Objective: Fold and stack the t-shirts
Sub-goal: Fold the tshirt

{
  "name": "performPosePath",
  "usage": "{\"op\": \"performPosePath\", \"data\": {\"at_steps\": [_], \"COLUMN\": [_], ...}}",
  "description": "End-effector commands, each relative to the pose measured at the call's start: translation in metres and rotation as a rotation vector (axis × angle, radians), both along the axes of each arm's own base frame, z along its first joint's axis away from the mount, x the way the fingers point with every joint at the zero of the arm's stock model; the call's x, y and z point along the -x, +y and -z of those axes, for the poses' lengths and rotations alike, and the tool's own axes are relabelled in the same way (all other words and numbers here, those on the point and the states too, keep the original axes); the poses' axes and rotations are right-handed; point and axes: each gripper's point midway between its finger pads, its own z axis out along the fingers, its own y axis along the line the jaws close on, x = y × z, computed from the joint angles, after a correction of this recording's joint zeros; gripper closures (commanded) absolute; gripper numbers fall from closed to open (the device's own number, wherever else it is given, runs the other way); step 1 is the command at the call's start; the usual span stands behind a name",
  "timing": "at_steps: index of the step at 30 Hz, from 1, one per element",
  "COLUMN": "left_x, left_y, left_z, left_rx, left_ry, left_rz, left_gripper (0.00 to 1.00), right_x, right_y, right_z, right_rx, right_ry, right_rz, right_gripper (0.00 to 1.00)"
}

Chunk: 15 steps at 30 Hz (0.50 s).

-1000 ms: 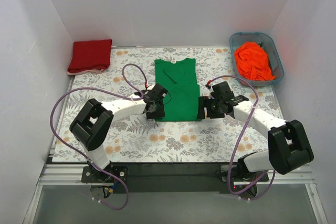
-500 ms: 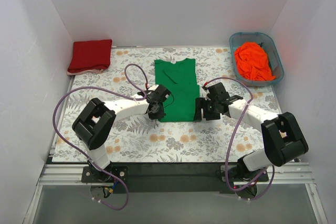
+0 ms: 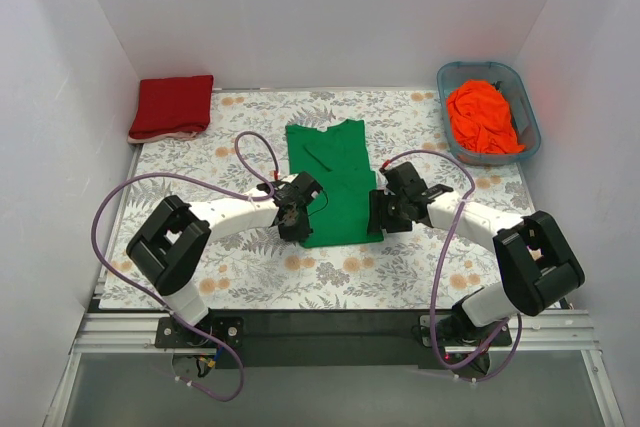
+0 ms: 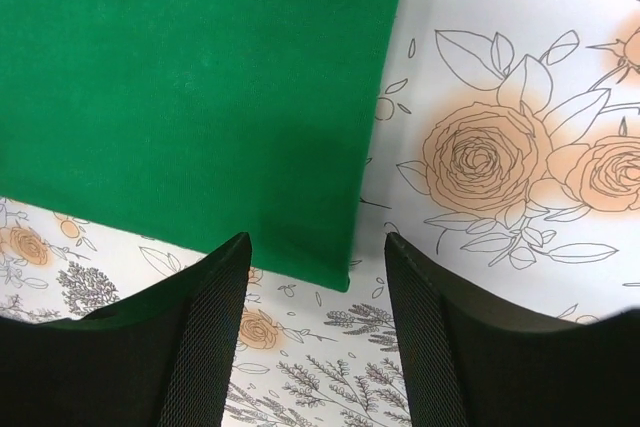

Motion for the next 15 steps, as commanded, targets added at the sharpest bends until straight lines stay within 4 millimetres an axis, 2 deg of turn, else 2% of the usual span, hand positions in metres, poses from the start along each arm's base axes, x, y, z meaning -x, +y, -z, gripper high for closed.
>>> {"op": "performPosePath", "data": {"at_steps": [1, 9, 13, 15], "left_x": [0.035, 0.039, 0.040, 0.041], "left_y": [0.020, 0.022, 0.022, 0.023], "left_z": [0.009, 0.006, 0.005, 0.006], "left_rx": [-0.064, -0.059, -0.059, -0.055], "left_ry": [0.117, 0.128, 0.130, 0.132], "left_rz": [0.012, 0.003, 0.002, 0.002], "left_gripper": [1.00, 1.00, 1.00, 1.00], "right_x": [0.002, 0.023, 0.040, 0.043], "right_y": [0.002, 0.001, -0.004, -0.008], "right_z": [-0.002, 0.009, 0.024, 0.031], "right_rx": [0.024, 0.140, 0.224, 0.259], "right_ry": [-0.009, 0.039, 0.077, 0.085], "right_rz": [0.015, 0.005, -0.018, -0.014], "right_gripper": [0.38, 0.41, 0.42, 0.42]}}
